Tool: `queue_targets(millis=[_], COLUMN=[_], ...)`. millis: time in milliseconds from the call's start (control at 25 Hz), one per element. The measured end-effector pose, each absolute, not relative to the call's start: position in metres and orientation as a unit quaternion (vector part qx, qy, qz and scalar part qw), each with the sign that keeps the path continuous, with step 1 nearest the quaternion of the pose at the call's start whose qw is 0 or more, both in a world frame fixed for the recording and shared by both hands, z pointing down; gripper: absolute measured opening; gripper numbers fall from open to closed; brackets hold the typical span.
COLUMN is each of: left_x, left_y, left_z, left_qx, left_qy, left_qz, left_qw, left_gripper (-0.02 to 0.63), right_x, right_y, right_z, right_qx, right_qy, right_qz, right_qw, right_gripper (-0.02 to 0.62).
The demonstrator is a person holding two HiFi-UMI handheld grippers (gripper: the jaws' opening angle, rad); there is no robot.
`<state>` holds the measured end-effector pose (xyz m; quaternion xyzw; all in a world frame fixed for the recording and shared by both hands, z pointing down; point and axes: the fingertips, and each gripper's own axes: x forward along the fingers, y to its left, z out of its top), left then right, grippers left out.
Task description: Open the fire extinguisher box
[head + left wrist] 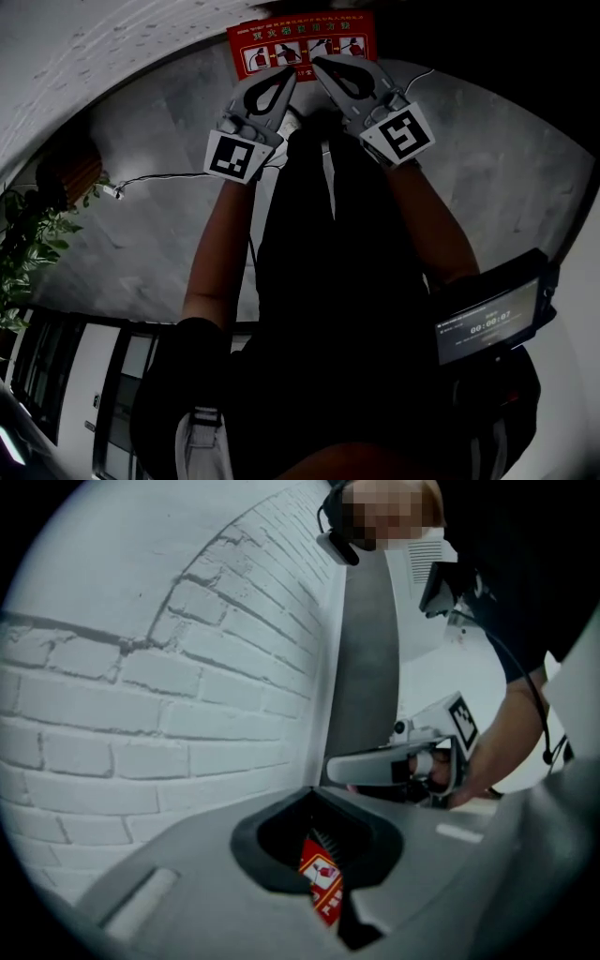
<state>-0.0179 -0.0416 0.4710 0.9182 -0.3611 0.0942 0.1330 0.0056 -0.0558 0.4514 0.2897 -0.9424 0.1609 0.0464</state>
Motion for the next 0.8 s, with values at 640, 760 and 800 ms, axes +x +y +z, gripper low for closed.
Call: queue_targets(millis=[640,760,800], left_x=[-0.002,0.006,0.008], left_y=[-0.045,-0.042,-0.041], left_z=[0.53,0.522,0.521], left_qx=[0.897,0.889,0.886], left_qy=[-0.394,-0.399,-0.403], left_qz=[0.091,0.087,0.085], left_qw=[0.181,0.205,0.213], left_gripper=[0.002,0.002,0.002], right_x=[0.044,0.046,0.047], right_y=[-0.064,-0.064,-0.064], right_z=[0.518,0.496,0.489], right_qx=[0.369,0.367,0.366], right_qy=[-0.897,-0.898,-0.898], right_qz=[0.231,0.229,0.229], right_qw=[0.074,0.081,0.082], right_gripper=[0.009,0.009,0.009])
